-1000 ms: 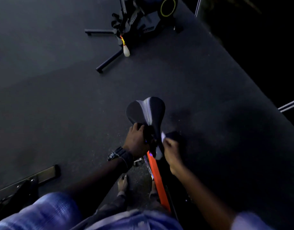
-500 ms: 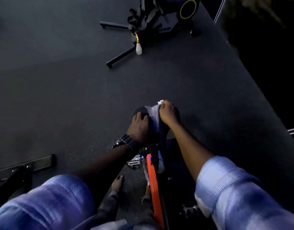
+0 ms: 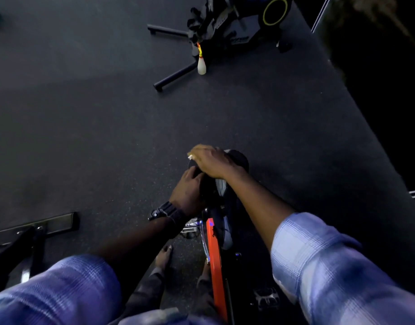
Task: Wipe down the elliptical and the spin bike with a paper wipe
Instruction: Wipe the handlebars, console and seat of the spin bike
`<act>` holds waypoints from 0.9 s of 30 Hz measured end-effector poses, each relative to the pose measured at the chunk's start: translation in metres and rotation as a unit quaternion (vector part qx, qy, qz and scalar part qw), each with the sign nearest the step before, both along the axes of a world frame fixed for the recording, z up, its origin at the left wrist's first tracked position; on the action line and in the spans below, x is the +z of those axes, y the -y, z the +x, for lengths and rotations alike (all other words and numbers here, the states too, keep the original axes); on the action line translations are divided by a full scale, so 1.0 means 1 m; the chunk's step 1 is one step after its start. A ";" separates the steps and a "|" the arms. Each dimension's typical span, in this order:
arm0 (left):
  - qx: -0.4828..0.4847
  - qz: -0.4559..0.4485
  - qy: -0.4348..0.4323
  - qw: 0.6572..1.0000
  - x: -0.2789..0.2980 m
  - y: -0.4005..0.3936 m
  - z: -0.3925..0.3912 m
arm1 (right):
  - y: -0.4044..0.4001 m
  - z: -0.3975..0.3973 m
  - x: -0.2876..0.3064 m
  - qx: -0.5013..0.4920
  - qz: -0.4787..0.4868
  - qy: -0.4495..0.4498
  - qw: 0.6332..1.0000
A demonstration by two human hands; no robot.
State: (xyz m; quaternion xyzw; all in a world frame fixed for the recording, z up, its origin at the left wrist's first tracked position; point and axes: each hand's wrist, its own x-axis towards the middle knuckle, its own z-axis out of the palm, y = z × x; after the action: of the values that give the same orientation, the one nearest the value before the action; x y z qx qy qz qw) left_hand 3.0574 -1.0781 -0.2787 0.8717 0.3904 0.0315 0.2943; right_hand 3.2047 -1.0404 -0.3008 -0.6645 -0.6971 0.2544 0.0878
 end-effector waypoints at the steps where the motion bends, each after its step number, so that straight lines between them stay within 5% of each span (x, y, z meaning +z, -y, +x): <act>1: -0.006 -0.002 -0.007 1.000 -0.001 0.001 -0.004 | 0.000 0.003 -0.002 0.028 0.001 -0.018 0.999; 4: -0.042 0.006 -0.030 0.999 -0.003 -0.003 -0.012 | 0.001 0.024 -0.006 0.046 0.007 -0.040 0.998; 7: -0.046 0.022 -0.027 0.998 0.000 -0.008 -0.009 | 0.014 0.056 -0.013 -0.085 0.030 0.000 0.996; 9: -0.043 0.025 -0.028 0.998 0.002 -0.009 -0.007 | 0.035 0.064 -0.015 -0.177 0.081 -0.051 0.980; 12: -0.041 0.031 -0.021 0.998 0.002 -0.007 -0.002 | 0.073 0.048 -0.018 -0.309 0.152 -0.086 0.935; 16: -0.041 0.050 -0.047 0.997 0.007 -0.005 0.008 | 0.120 0.009 -0.033 -0.496 0.120 -0.140 0.848; 21: -0.047 0.059 -0.072 0.995 0.003 -0.009 0.014 | 0.177 -0.049 -0.039 -0.543 0.037 -0.250 0.801; 27: -0.036 0.035 -0.090 0.995 -0.002 -0.013 0.014 | 0.204 -0.044 -0.026 -0.484 0.030 -0.283 0.828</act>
State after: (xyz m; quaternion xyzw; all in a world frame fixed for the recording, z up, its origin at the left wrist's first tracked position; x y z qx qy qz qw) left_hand 3.0715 -1.0650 -0.2812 0.8945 0.3820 -0.0445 0.2280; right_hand 3.1605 -1.2446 -0.3271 -0.8126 -0.2388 0.3349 0.4129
